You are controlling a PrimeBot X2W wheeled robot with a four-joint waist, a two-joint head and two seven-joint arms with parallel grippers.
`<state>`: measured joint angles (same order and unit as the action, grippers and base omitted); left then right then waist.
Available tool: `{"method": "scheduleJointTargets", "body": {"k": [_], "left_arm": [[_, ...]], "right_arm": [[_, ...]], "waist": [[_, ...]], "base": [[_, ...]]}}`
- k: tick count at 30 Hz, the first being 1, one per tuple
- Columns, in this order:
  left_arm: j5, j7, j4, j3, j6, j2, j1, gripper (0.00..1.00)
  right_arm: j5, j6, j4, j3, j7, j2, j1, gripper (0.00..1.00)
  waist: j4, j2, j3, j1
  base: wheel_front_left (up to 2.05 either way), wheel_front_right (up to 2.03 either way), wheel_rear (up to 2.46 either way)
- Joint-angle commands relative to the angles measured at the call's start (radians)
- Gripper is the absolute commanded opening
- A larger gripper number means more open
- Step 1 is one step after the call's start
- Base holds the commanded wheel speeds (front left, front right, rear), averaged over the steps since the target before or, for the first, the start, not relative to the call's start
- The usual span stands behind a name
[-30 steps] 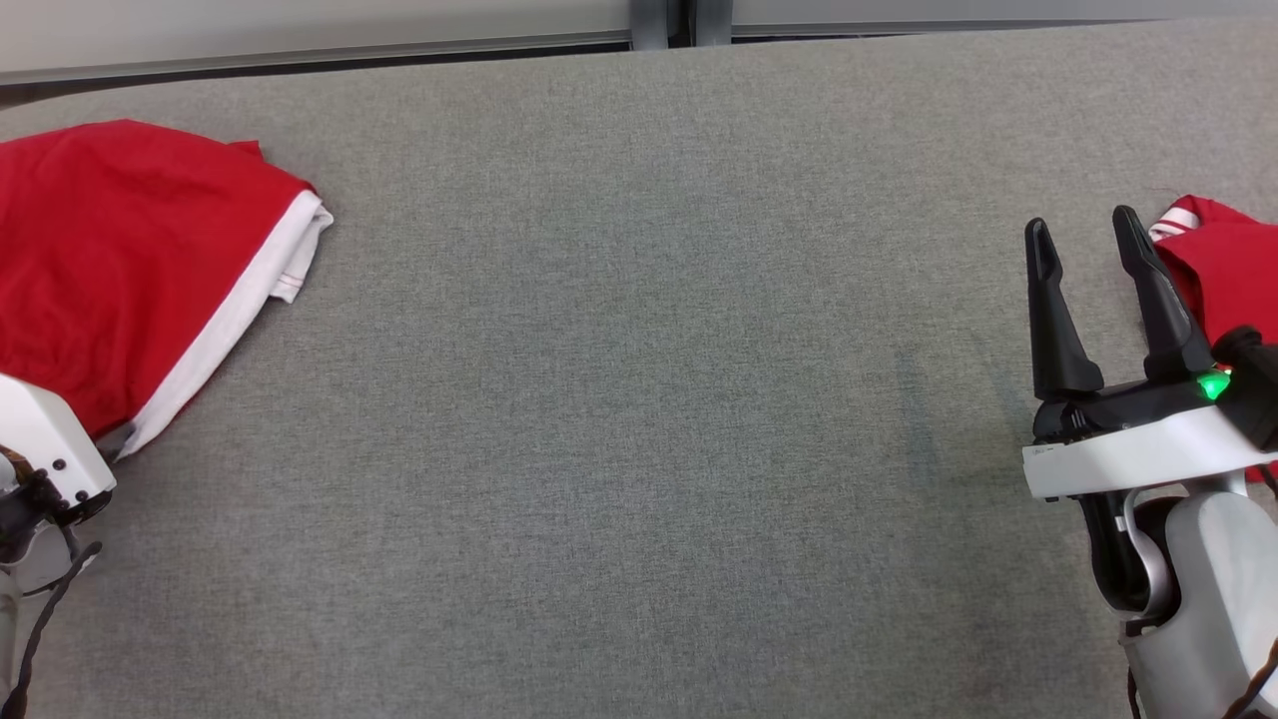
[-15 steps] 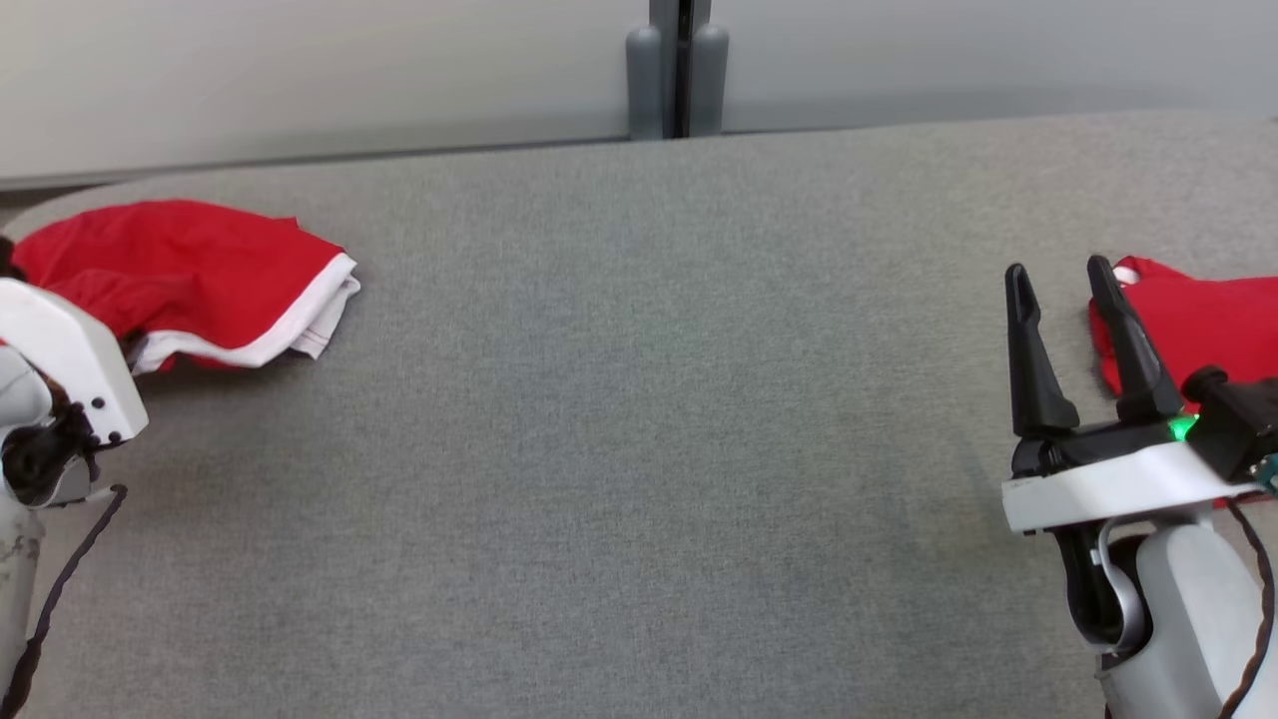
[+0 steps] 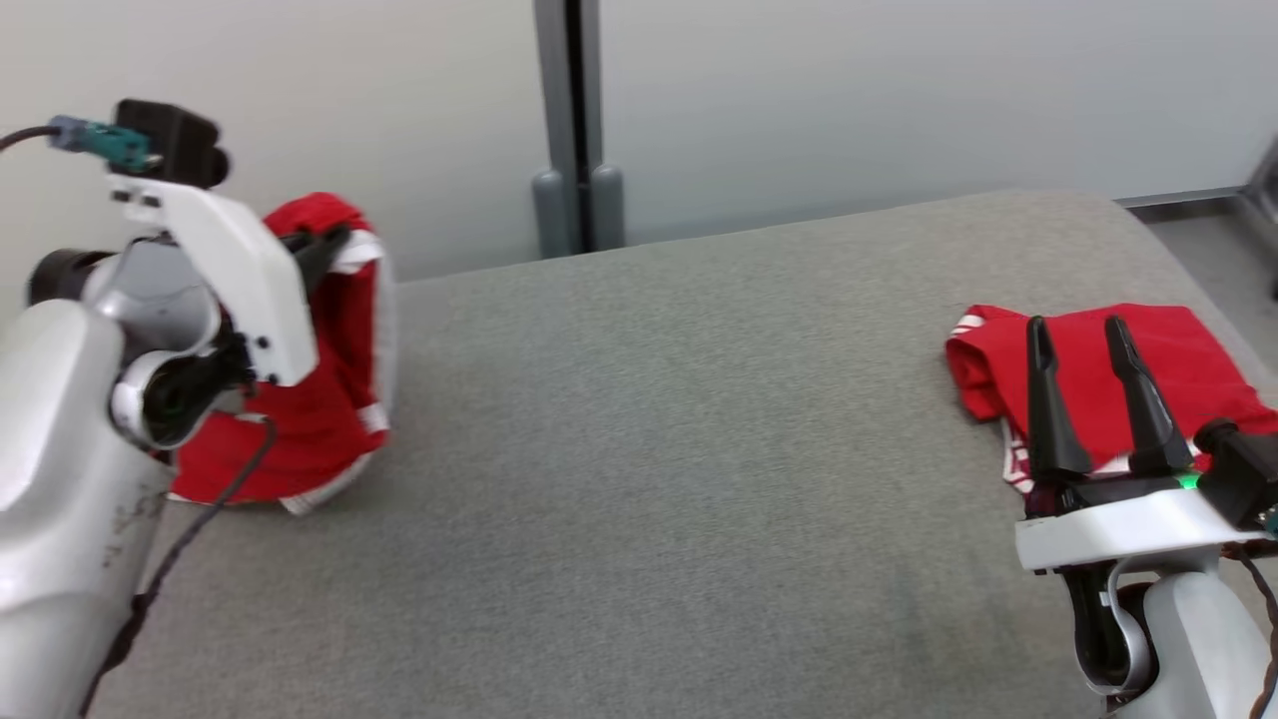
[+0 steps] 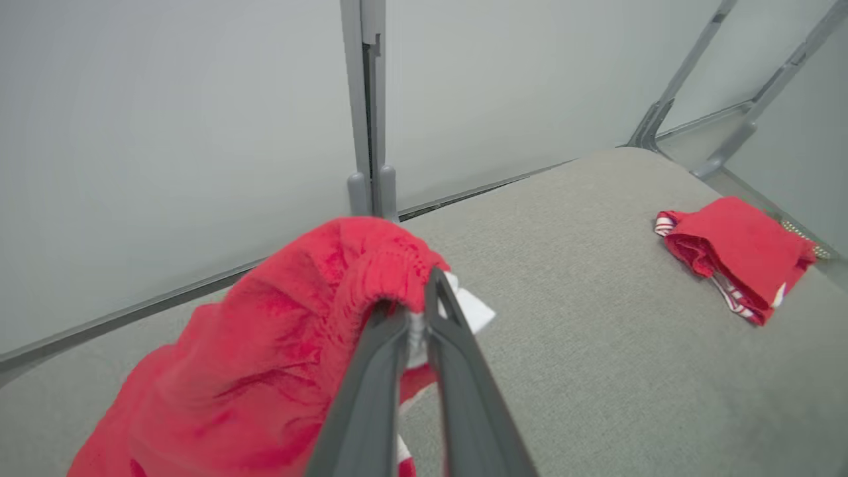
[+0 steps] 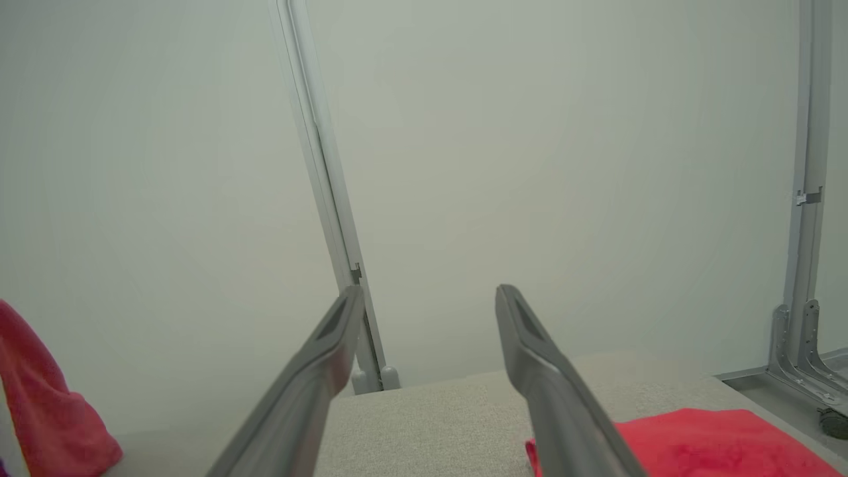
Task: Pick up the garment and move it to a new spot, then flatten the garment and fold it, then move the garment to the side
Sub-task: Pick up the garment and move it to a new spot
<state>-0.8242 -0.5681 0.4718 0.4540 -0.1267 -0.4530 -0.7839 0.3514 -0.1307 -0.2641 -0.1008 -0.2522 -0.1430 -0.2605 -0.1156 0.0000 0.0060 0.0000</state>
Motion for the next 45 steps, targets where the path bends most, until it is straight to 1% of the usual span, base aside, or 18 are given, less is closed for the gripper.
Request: {"method": "scheduleJointTargets", "body": {"k": [1,3,5,10,11,12,15,19,21,23,27,28,29,30,35,39,42,45], "left_arm": [[-0.013,-0.009,-0.041,0.009,-0.006,0.015,0.002,0.0],[-0.028,-0.014,-0.095,0.013,-0.006,0.032,-0.004,0.0],[-0.056,-0.013,-0.142,0.007,-0.002,0.065,-0.008,0.0],[-0.119,0.022,-0.235,-0.031,0.037,0.142,-0.01,0.0],[-0.144,0.02,-0.259,-0.04,0.053,0.16,0.018,0.0],[-0.15,0.023,-0.267,-0.044,0.059,0.162,0.035,0.0],[-0.152,0.033,-0.276,-0.047,0.068,0.151,0.079,0.0],[-0.176,0.071,-0.254,-0.07,0.076,0.122,0.224,0.0],[-0.202,0.094,-0.226,-0.091,0.073,0.107,0.312,0.0],[-0.197,0.13,-0.183,-0.112,0.068,0.074,0.385,0.0],[-0.199,0.201,-0.079,-0.136,0.05,0.053,0.485,0.0],[-0.203,0.218,-0.052,-0.139,0.042,0.052,0.497,0.09],[-0.203,0.236,-0.028,-0.141,0.035,0.05,0.507,0.47],[-0.198,0.255,-0.001,-0.142,0.029,0.048,0.512,1.0],[-0.161,0.348,0.062,-0.117,0.005,0.048,0.504,1.0],[-0.097,0.432,0.012,-0.094,0.001,0.012,0.501,1.0],[-0.048,0.495,-0.057,-0.104,0.027,-0.023,0.527,1.0],[-0.003,0.566,-0.152,-0.129,0.081,-0.051,0.56,1.0]], "right_arm": [[0.004,0.0,0.003,0.011,-0.004,-0.004,0.017,1.0],[0.003,0.0,0.002,0.017,-0.005,-0.004,0.017,1.0],[0.003,0.0,0.004,0.02,-0.006,-0.005,0.018,1.0],[0.001,0.0,0.009,0.035,-0.007,-0.008,0.03,1.0],[-0.002,0.0,0.011,0.043,-0.007,-0.01,0.032,1.0],[-0.004,0.0,0.011,0.046,-0.007,-0.01,0.034,1.0],[-0.009,0.0,0.011,0.048,-0.006,-0.009,0.037,1.0],[-0.012,0.0,0.009,0.047,-0.003,-0.007,0.044,1.0],[-0.012,0.0,0.008,0.046,-0.003,-0.007,0.046,1.0],[-0.012,0.0,0.007,0.044,0.0,-0.008,0.047,1.0],[-0.001,0.0,0.006,0.041,0.004,-0.012,0.051,1.0],[-0.001,0.0,0.006,0.038,0.006,-0.014,0.052,1.0],[-0.003,0.0,0.005,0.036,0.009,-0.014,0.052,1.0],[-0.005,0.0,0.004,0.034,0.011,-0.015,0.053,1.0],[-0.011,0.0,0.005,0.022,0.015,-0.018,0.057,1.0],[-0.011,0.0,0.006,0.021,0.02,-0.019,0.068,1.0],[-0.013,0.0,0.007,0.026,0.019,-0.016,0.084,1.0],[-0.016,0.0,0.013,0.032,0.018,-0.014,0.097,1.0]], "waist": [[-0.042,0.0,-0.03,0.0],[-0.06,0.0,-0.035,0.0],[-0.074,0.0,-0.036,0.0],[-0.088,0.0,-0.028,0.0],[-0.086,0.0,-0.022,0.0],[-0.084,0.0,-0.019,0.0],[-0.079,0.0,-0.014,0.0],[-0.071,0.0,-0.008,0.0],[-0.069,0.0,-0.006,0.0],[-0.066,0.0,-0.004,0.0],[-0.053,0.0,-0.002,0.0],[-0.048,0.0,-0.002,0.0],[-0.044,0.0,-0.003,0.0],[-0.04,0.0,-0.003,0.0],[-0.02,0.0,-0.009,0.0],[-0.004,0.0,-0.019,0.0],[0.01,0.0,-0.028,0.0],[0.022,0.0,-0.034,0.0]], "base": [[0.0,0.0,0.0],[0.0,0.0,0.0],[0.0,0.0,0.0],[0.0,0.0,0.0],[0.0,0.0,0.0],[0.0,0.0,0.0],[0.0,0.0,0.0],[0.0,0.0,0.0],[0.0,0.0,0.0],[0.0,0.0,0.0],[0.0,0.0,0.0],[0.0,0.0,0.0],[0.0,0.0,0.0],[0.0,0.0,0.0],[0.0,0.0,0.0],[0.0,0.0,0.0],[0.0,0.0,0.0],[0.0,0.0,0.0]]}}
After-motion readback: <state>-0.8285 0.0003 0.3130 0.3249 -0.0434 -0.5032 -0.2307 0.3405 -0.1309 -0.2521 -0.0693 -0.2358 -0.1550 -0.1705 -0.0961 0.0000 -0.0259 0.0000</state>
